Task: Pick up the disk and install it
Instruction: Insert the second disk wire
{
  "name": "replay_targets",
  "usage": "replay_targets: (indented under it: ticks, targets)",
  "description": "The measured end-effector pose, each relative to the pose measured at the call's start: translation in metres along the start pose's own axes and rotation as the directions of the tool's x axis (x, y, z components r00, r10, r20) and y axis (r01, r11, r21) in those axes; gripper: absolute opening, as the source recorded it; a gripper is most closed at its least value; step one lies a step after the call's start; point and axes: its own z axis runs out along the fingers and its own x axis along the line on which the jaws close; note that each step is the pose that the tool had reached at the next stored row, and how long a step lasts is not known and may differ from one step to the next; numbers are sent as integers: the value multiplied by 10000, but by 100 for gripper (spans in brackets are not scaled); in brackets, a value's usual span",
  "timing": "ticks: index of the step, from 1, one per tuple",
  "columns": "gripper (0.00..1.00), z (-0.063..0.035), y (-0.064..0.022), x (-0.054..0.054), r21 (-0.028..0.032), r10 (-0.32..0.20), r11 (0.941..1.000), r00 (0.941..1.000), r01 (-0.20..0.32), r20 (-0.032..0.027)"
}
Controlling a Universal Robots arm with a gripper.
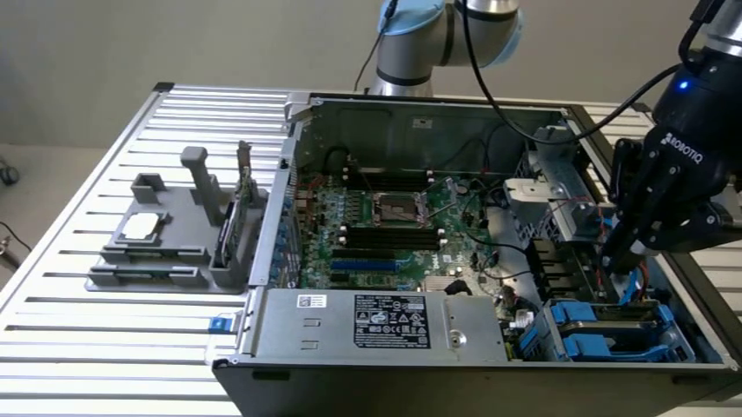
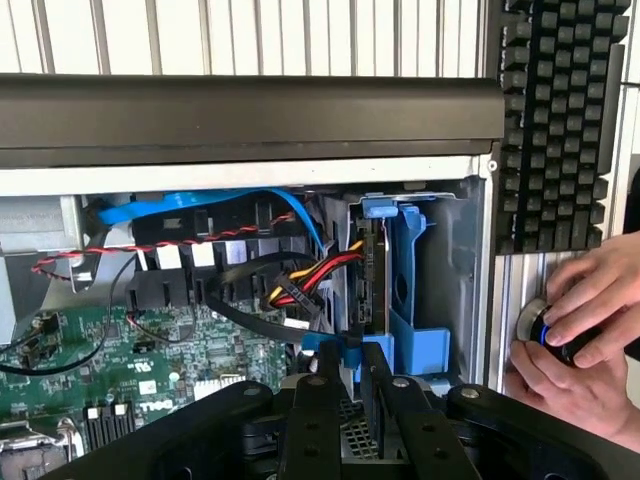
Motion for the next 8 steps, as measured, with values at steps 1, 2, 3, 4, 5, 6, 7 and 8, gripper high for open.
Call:
replay_targets:
  ticks: [1, 2, 3, 4, 5, 6, 7, 8]
  targets:
    - [24, 10, 0, 5, -7, 1, 10000, 10000, -1, 1]
    - [24, 19, -1, 10, -12, 2, 10000, 10000, -2, 0]
    - [24, 28, -1, 14, -16, 3, 10000, 10000, -3, -1]
    - [24, 36, -1, 18, -20, 5, 10000, 10000, -5, -1]
    - [24, 43, -1, 23, -24, 5, 10000, 10000, -5, -2]
    - [24, 51, -1, 28, -27, 5, 10000, 10000, -5, -4]
    - [22, 57, -1, 32, -31, 7, 10000, 10000, -7, -3]
    - [16, 63, -1, 37, -34, 6, 10000, 10000, -6, -5]
